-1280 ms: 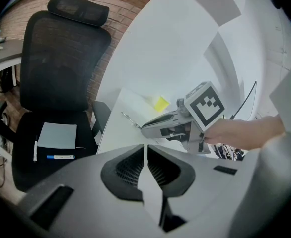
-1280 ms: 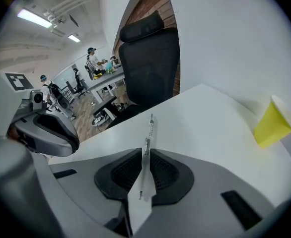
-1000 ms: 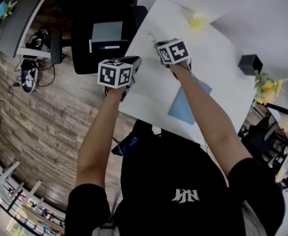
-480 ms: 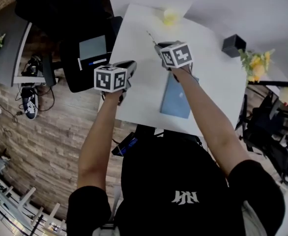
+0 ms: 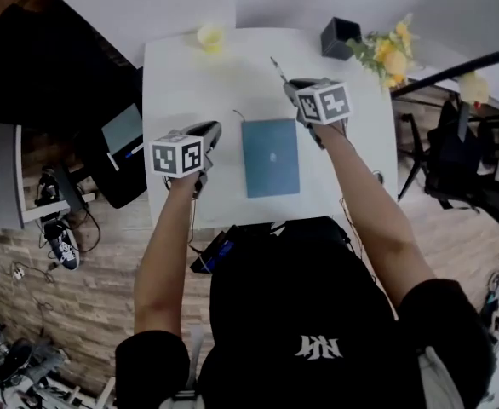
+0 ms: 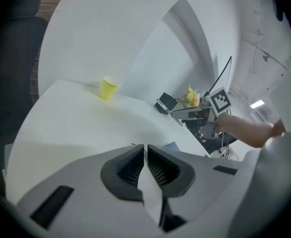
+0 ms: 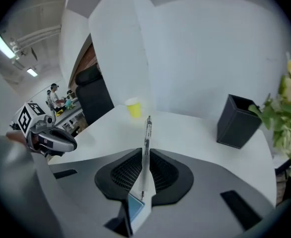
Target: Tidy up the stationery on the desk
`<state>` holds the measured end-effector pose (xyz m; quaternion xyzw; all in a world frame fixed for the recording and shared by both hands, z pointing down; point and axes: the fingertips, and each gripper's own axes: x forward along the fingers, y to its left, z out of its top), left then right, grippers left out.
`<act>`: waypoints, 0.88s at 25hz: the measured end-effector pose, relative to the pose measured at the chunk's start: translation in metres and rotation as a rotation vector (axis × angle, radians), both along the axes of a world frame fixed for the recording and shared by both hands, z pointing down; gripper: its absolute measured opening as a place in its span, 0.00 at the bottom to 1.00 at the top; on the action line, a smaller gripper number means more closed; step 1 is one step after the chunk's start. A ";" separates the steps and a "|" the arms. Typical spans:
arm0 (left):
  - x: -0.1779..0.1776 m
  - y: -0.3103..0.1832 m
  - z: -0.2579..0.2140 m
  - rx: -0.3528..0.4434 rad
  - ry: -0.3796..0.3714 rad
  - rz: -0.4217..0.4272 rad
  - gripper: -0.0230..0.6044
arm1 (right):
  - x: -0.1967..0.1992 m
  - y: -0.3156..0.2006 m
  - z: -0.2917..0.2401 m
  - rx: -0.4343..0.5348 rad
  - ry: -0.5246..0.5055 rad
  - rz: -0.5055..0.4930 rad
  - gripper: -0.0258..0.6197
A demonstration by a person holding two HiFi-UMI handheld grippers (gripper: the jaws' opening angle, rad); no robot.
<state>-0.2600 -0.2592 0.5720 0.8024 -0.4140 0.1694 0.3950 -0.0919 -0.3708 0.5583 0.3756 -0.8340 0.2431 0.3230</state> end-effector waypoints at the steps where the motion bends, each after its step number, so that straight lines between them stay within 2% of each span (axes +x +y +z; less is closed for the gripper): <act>1: 0.007 0.000 0.000 -0.001 -0.002 0.015 0.08 | 0.015 0.003 0.001 -0.005 -0.003 0.026 0.15; 5: 0.034 0.003 0.005 -0.014 -0.008 0.080 0.08 | 0.062 0.020 0.009 -0.028 -0.019 0.110 0.15; 10: 0.065 0.017 0.022 -0.052 -0.024 0.173 0.08 | 0.095 0.053 0.024 -0.077 -0.054 0.194 0.15; 22: 0.082 0.048 0.044 -0.094 -0.036 0.260 0.08 | 0.091 0.143 0.073 -0.234 -0.160 0.285 0.15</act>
